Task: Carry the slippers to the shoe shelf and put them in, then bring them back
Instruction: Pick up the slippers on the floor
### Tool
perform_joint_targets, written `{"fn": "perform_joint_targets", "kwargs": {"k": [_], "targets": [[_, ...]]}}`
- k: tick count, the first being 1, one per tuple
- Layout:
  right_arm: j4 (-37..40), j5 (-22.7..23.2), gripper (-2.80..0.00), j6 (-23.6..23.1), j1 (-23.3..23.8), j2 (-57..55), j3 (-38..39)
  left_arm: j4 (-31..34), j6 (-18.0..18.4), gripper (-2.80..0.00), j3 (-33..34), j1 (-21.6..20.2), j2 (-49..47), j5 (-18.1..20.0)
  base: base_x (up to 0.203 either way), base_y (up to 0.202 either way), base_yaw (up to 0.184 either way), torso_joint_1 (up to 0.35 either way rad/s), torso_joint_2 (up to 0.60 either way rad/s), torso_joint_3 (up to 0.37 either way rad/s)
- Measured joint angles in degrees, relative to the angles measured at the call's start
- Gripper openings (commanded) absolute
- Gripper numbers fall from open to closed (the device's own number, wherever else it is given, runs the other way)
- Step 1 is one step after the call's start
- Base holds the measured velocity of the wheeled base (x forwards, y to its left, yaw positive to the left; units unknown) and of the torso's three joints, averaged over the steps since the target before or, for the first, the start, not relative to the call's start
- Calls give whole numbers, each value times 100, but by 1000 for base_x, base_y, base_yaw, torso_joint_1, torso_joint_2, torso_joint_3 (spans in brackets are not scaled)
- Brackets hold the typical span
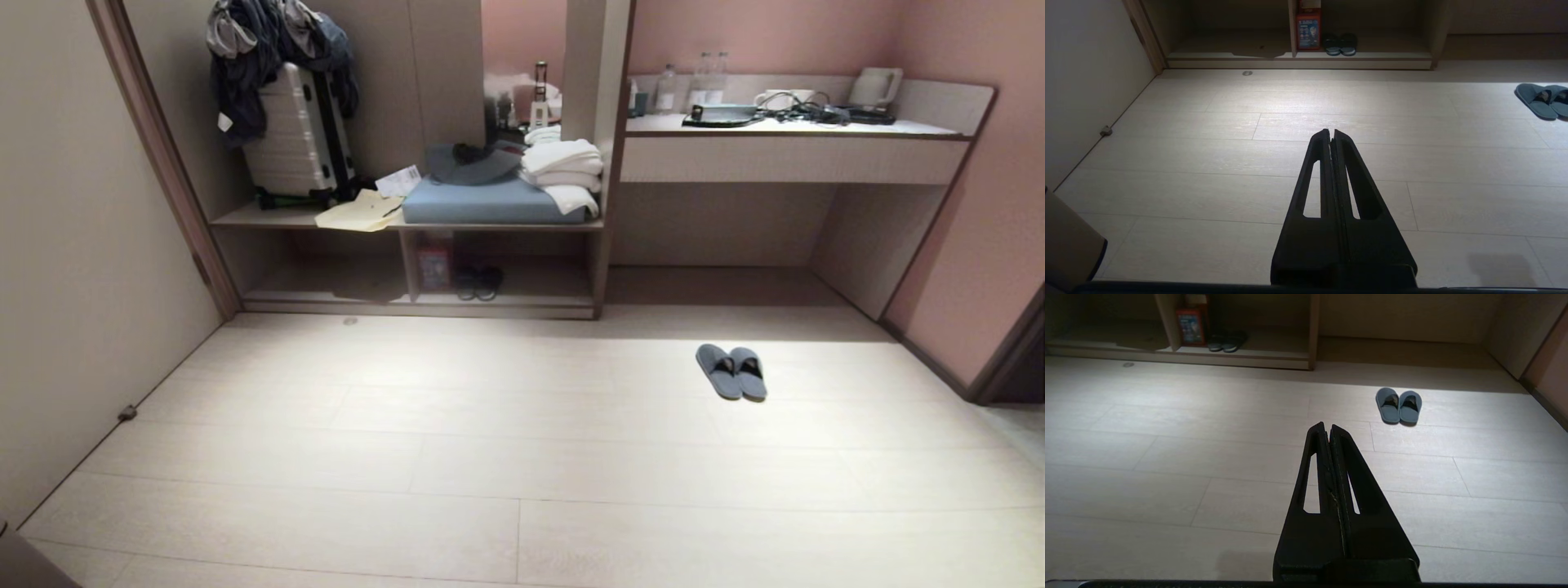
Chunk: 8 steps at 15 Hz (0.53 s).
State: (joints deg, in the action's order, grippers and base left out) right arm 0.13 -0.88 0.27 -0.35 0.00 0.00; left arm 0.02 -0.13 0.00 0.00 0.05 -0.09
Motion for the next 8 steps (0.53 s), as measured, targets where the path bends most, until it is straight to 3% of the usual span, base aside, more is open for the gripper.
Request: {"fn": "perform_joint_targets", "kwargs": {"k": [5, 8], "targets": [[5, 2, -280, 0, 2, 0, 0, -2, 6, -280, 0, 0, 0, 2, 0, 0, 0, 0, 0, 0], [5, -2, -280, 0, -2, 0, -2, -2, 6, -280, 0, -2, 0, 4, 144, 0, 0, 3, 2, 1]]}}
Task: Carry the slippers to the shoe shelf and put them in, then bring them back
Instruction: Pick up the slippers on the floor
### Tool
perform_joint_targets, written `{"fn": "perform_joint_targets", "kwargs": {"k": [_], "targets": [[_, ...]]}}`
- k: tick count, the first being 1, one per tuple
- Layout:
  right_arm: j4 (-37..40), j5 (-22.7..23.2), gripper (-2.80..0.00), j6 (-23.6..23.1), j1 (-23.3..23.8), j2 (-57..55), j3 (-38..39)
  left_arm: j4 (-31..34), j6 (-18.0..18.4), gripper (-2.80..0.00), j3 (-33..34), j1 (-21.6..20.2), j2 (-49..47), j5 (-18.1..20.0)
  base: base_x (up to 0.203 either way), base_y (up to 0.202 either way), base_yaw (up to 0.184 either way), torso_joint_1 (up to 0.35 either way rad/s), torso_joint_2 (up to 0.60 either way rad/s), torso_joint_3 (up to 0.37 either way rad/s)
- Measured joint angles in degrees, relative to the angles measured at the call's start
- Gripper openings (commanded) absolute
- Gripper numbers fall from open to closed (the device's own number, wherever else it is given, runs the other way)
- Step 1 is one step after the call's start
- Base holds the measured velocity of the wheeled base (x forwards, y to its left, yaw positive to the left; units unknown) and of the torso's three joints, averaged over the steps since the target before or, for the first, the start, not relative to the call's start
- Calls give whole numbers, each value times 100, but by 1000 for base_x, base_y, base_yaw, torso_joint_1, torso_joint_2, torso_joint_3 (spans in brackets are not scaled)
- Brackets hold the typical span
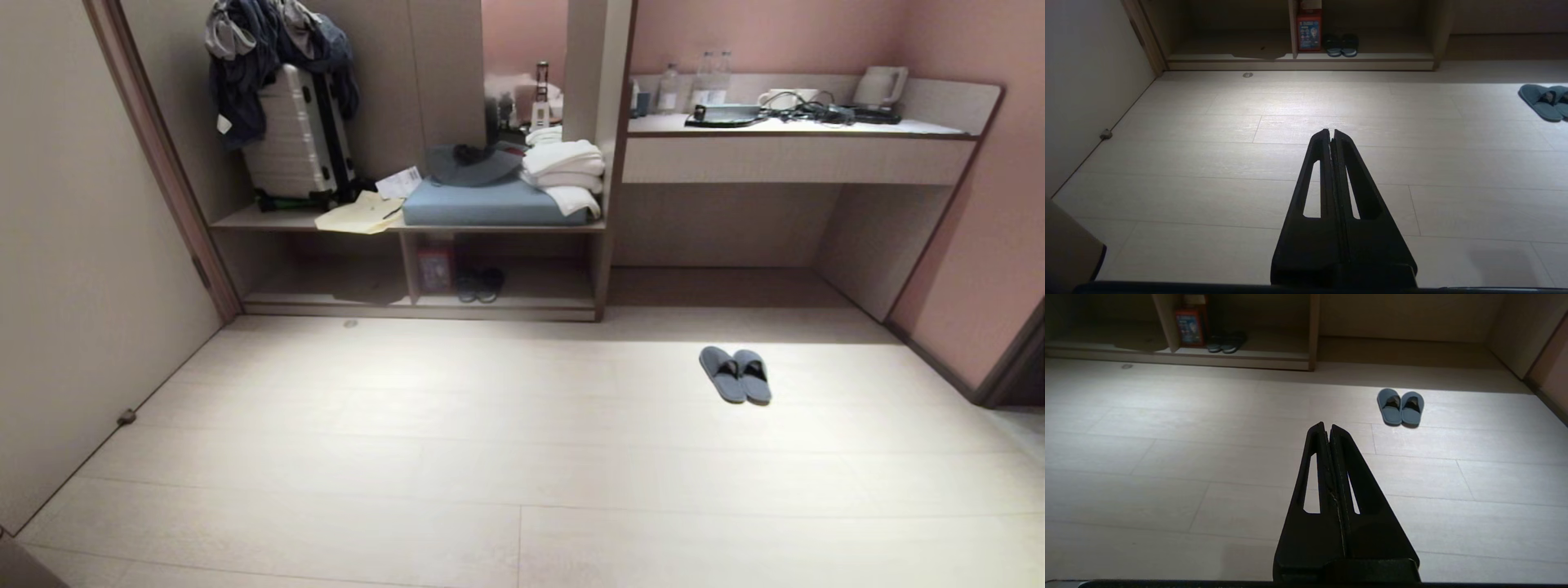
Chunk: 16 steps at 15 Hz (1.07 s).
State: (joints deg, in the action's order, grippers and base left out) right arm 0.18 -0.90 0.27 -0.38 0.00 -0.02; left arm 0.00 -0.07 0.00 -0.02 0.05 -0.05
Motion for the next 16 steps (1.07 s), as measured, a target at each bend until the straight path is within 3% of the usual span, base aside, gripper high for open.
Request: {"fn": "perform_joint_targets", "kwargs": {"k": [16], "targets": [[-7, 2, -280, -2, 5, 0, 0, 5, 10, -280, 0, 2, 0, -2, 196, 0, -1, 3, 2, 2]]}}
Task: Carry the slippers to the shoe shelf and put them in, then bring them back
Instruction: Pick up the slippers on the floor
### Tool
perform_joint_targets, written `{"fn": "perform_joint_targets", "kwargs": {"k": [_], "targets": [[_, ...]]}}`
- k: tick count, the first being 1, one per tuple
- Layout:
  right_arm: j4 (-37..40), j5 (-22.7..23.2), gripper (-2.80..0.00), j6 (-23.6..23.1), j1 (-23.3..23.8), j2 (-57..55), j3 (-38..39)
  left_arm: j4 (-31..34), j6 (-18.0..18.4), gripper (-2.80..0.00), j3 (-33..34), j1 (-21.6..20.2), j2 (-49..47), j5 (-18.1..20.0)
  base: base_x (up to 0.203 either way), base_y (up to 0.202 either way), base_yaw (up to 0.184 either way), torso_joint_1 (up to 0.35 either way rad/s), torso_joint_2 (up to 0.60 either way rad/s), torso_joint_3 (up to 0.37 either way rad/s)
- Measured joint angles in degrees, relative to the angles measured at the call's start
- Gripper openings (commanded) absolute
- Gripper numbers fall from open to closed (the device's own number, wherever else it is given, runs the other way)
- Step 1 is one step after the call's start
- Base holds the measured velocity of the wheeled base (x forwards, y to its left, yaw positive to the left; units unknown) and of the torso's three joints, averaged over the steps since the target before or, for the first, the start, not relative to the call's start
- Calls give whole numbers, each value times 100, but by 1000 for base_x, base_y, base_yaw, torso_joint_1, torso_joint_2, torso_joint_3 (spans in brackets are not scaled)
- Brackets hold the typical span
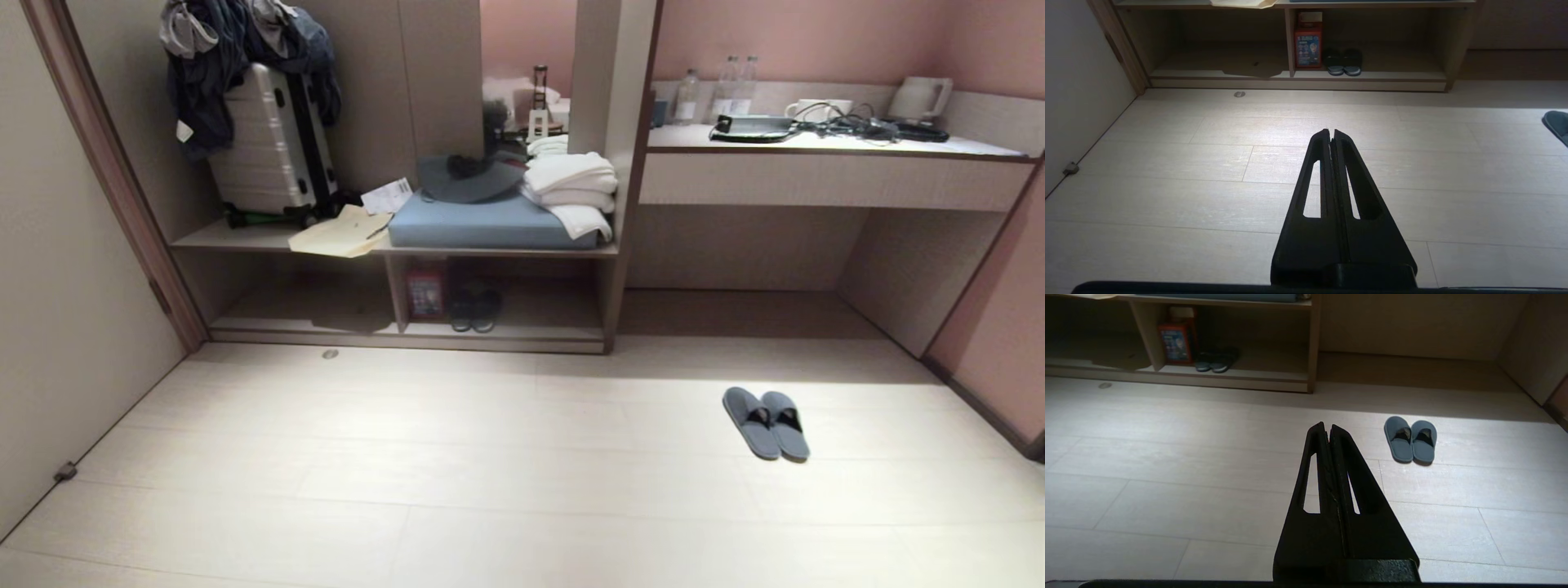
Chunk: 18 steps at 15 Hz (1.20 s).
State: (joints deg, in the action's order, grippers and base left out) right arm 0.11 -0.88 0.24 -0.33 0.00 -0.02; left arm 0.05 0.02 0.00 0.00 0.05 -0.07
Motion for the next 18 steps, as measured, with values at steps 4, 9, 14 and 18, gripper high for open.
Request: {"fn": "perform_joint_targets", "kwargs": {"k": [4, 9, 14, 18], "targets": [[7, 0, -280, 2, -5, 0, 2, -5, -2, -280, 0, 0, 0, 0, 193, 0, -1, 4, 2, 3], [7, 0, -280, 0, -5, 0, 2, -5, -2, -280, 0, -2, 0, 2, 195, 0, 1, 3, 0, 1], [10, -2, -280, 1, 0, 0, 2, -5, -10, -280, 0, 0, 0, 0, 195, 0, 0, 2, 3, 2], [7, 1, -280, 0, 0, 0, 2, -5, -16, -280, 0, 0, 0, -2, 83, 0, -1, 3, 2, 1]]}}
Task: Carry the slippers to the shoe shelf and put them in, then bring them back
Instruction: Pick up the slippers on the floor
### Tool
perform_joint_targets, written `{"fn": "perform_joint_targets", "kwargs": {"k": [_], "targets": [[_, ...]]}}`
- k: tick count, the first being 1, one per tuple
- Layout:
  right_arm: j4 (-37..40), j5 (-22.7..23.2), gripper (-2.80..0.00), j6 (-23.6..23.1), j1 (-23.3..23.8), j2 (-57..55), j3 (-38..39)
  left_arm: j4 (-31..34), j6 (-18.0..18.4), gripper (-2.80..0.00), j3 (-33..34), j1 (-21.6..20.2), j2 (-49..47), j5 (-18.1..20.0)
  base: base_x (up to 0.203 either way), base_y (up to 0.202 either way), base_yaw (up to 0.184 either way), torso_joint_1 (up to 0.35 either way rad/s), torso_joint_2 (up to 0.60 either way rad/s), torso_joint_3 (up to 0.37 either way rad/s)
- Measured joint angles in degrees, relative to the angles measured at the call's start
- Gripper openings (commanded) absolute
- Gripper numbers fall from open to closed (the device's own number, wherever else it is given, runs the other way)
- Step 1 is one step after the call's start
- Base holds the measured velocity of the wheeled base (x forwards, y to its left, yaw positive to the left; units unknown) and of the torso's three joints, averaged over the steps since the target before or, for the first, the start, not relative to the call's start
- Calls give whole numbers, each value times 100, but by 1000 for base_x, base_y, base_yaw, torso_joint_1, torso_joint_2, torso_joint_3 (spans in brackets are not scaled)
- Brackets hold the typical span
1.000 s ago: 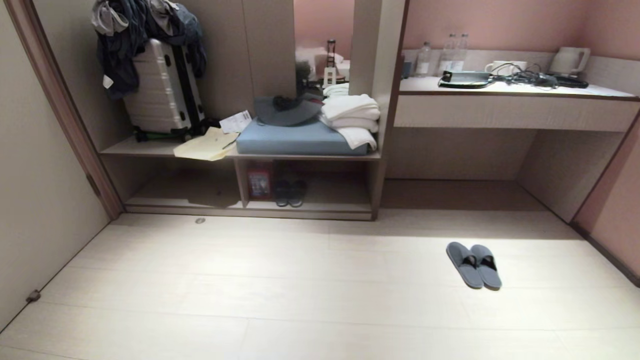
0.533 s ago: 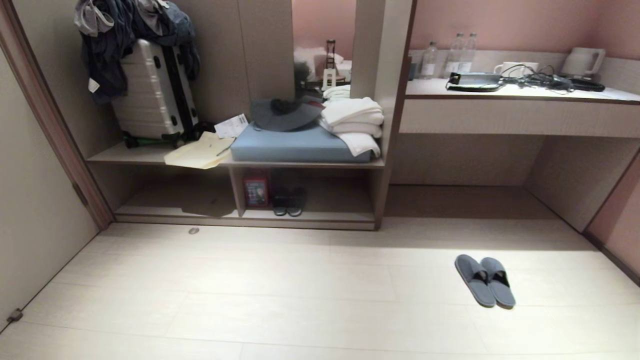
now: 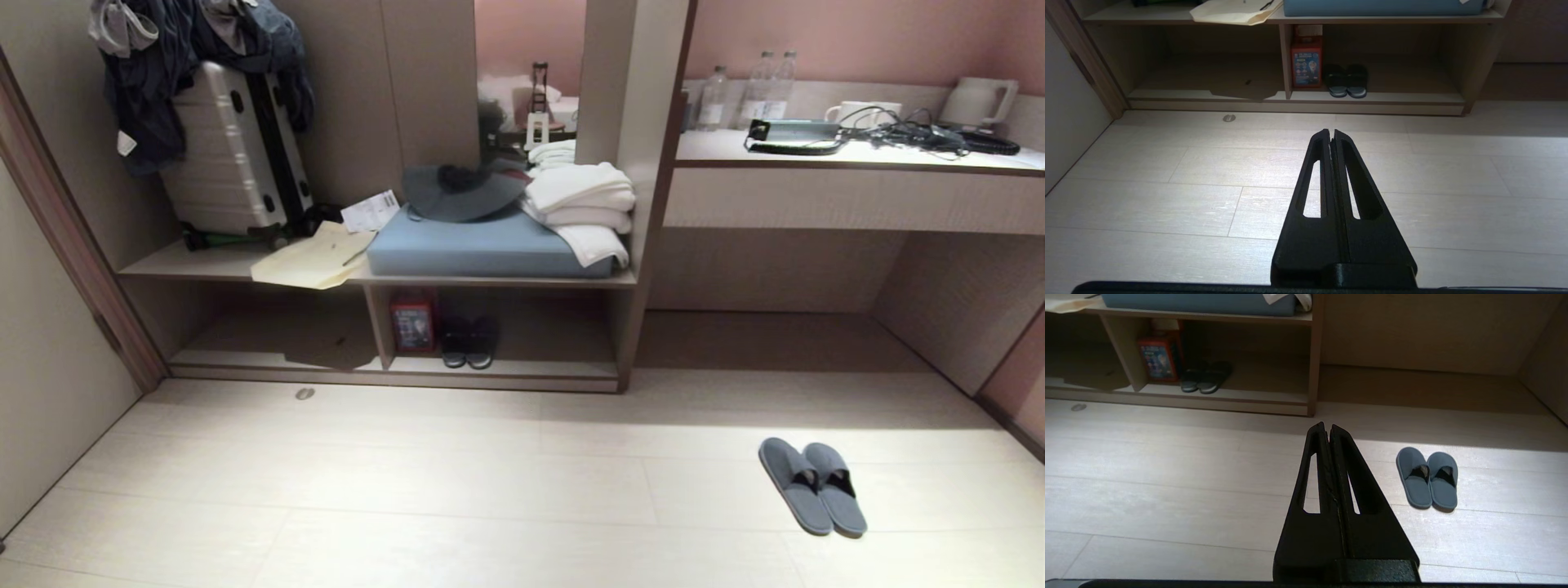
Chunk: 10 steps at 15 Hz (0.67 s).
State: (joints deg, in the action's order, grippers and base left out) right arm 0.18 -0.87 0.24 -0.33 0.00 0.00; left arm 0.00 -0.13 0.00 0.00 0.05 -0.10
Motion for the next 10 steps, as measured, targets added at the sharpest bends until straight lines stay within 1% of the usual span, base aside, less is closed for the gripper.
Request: {"fn": "perform_joint_targets", "kwargs": {"k": [5, 6, 7, 10], "targets": [[3, -4, -280, 4, -5, 0, -2, 0, -2, -280, 0, -2, 0, 2, 0, 0, 0, 0, 0, 0], [2, 1, -280, 1, -4, 0, 0, 4, -1, -280, 0, 0, 0, 1, -4, -74, -4, 2, 2, 2], [-11, 2, -280, 0, 2, 0, -2, 7, -2, -280, 0, 2, 0, -1, -2, -127, 1, 2, 4, -1], [1, -1, -280, 2, -5, 0, 0, 4, 0, -280, 0, 0, 0, 4, 0, -198, 2, -1, 4, 3]]}}
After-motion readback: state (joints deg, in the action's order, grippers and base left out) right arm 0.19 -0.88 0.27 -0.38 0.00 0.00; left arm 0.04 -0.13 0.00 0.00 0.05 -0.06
